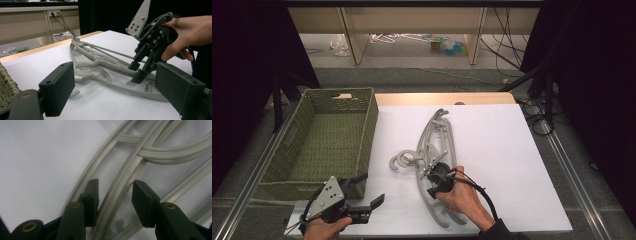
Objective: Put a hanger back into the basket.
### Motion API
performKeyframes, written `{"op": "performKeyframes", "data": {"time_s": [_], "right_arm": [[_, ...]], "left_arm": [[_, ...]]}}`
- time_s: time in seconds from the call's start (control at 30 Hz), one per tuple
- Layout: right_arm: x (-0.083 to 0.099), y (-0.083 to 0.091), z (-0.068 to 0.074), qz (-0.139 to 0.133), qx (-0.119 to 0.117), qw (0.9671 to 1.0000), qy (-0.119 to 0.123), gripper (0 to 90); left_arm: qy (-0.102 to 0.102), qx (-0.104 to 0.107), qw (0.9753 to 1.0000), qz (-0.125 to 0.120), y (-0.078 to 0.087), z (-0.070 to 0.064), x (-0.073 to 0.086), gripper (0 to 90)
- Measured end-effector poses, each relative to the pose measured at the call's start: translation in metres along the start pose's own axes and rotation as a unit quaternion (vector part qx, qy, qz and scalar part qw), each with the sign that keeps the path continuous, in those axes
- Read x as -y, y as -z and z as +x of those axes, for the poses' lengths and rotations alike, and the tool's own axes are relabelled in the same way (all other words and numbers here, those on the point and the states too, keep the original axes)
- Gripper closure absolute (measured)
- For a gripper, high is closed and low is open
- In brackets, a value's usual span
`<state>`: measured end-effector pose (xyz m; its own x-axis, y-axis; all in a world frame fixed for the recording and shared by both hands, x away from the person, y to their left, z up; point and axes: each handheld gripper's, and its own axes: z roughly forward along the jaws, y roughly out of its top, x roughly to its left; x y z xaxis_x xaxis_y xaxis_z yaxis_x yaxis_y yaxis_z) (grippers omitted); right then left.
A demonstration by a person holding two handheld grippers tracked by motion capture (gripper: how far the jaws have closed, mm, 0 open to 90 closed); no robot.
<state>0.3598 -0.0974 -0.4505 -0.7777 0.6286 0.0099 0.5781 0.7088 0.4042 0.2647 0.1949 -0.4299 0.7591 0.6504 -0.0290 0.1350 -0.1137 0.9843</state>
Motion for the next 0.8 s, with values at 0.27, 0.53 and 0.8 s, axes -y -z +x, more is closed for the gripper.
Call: {"op": "performKeyframes", "data": {"time_s": [0.27, 0.53, 0.8], "right_arm": [[-0.003, -0.006, 0.004, -0.001, 0.02, 0.9997, 0.013, 53.3], [-0.008, -0.01, 0.005, -0.015, 0.039, 0.999, 0.015, 49.4], [-0.016, -0.001, 0.009, -0.015, 0.063, 0.9975, 0.03, 65.5]], "left_arm": [[-0.002, -0.002, 0.9999, 0.011, 0.0, -0.001, 0.0, 16.3], [-0.002, -0.002, 0.9999, 0.013, 0.0, -0.001, 0.0, 16.3], [-0.001, 0.005, 1.0, 0.008, -0.001, -0.001, 0.001, 16.4]]}}
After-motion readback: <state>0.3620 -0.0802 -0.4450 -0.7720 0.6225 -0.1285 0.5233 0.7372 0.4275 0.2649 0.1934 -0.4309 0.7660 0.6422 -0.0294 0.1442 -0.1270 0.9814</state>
